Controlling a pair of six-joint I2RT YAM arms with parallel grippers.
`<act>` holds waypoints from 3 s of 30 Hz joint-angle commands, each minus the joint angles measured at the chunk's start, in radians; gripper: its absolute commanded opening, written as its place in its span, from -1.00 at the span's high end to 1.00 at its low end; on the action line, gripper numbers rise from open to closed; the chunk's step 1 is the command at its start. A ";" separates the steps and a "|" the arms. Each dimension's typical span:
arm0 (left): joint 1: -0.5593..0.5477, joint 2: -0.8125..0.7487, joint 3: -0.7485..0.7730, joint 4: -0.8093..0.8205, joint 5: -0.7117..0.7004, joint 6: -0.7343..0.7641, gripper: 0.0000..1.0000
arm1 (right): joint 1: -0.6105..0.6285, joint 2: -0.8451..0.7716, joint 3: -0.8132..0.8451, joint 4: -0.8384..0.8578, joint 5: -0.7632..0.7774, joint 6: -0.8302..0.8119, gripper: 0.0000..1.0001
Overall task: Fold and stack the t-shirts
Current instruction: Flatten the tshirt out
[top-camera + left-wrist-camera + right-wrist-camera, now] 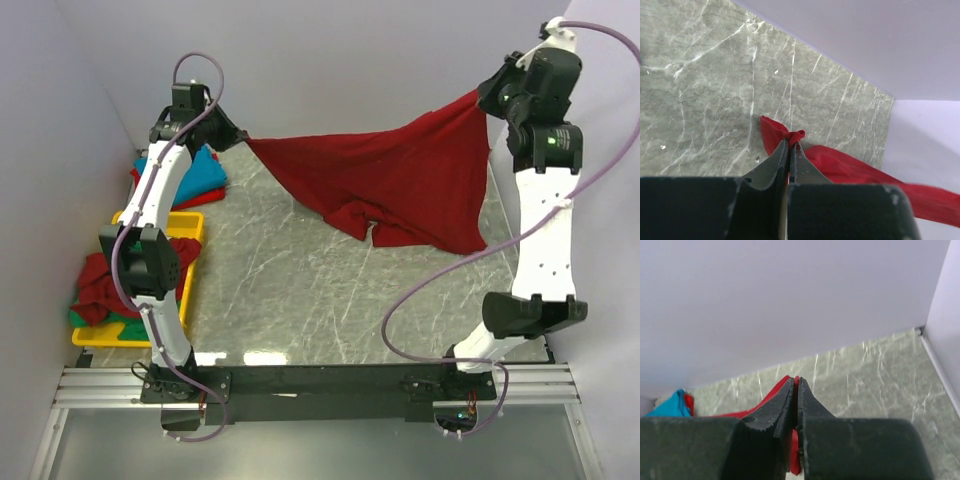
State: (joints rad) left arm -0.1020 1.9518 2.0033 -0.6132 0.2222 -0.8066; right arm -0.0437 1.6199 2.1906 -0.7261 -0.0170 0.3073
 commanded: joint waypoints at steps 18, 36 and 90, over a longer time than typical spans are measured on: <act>0.002 -0.784 -0.294 0.237 -0.403 0.121 0.99 | -0.005 -0.545 -0.115 0.508 0.163 -0.128 1.00; -0.004 -0.326 -0.013 0.190 -0.116 0.141 0.99 | -0.005 -0.174 -0.105 0.419 0.084 -0.160 1.00; -0.005 -0.546 -0.443 0.415 -0.253 0.198 0.99 | -0.051 -0.186 -0.239 0.526 0.202 -0.283 1.00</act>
State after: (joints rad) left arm -0.1127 1.2819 1.5906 -0.1486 -0.0566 -0.6075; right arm -0.0692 1.3281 1.9987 -0.1429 0.1318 0.0143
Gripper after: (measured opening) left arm 0.049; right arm 0.087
